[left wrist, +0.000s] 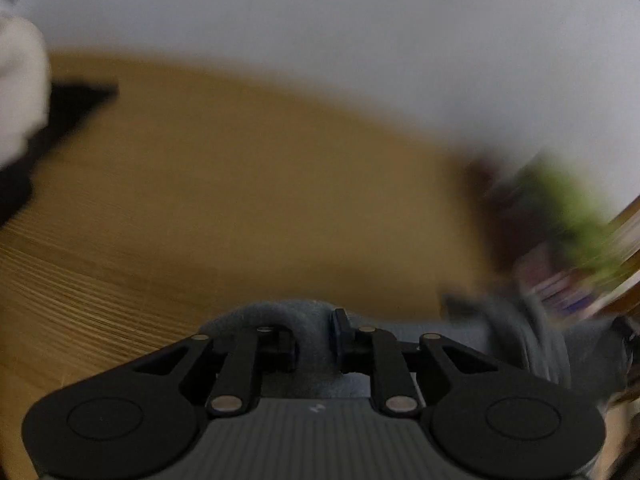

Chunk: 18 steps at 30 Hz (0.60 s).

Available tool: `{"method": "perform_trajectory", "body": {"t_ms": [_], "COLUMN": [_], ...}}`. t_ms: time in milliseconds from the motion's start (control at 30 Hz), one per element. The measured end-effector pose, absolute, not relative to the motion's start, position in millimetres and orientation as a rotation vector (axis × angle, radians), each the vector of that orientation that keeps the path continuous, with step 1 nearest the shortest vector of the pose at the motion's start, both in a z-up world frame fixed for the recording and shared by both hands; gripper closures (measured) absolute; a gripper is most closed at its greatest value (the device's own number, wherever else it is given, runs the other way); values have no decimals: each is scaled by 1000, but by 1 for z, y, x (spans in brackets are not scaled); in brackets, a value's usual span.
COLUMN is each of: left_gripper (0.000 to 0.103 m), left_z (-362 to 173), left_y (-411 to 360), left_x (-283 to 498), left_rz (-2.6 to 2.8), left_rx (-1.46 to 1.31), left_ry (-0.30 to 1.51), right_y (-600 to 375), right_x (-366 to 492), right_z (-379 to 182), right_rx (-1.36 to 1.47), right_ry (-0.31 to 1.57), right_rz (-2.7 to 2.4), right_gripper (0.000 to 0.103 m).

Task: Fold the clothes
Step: 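Lift the shirt again with both grippers and lay it flat on the table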

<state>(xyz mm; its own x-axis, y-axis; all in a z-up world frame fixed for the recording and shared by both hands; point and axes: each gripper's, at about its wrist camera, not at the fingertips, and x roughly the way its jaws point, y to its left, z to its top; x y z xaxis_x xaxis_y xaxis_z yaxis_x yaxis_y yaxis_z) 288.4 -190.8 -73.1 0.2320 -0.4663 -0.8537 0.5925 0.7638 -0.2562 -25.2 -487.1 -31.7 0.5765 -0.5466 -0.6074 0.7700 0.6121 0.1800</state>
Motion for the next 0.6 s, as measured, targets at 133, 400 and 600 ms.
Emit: {"method": "perform_trajectory", "body": {"t_ms": [133, 400, 600], "left_gripper": [77, 60, 55], "left_z": [-125, -96, -86], "left_y": [-230, -144, -94], "left_x": [273, 237, 214], "left_rz": [-777, -886, -798], "left_rx": [345, 178, 178], "left_ry": [1057, 1028, 1033], "right_y": [-493, -418, -372], "right_x": [-14, -24, 27], "right_z": [-100, -78, -82], "right_rx": [594, 516, 318], "right_ry": [678, 667, 782], "right_rz": [-865, -477, -184], "right_gripper": [78, 49, 27]}}
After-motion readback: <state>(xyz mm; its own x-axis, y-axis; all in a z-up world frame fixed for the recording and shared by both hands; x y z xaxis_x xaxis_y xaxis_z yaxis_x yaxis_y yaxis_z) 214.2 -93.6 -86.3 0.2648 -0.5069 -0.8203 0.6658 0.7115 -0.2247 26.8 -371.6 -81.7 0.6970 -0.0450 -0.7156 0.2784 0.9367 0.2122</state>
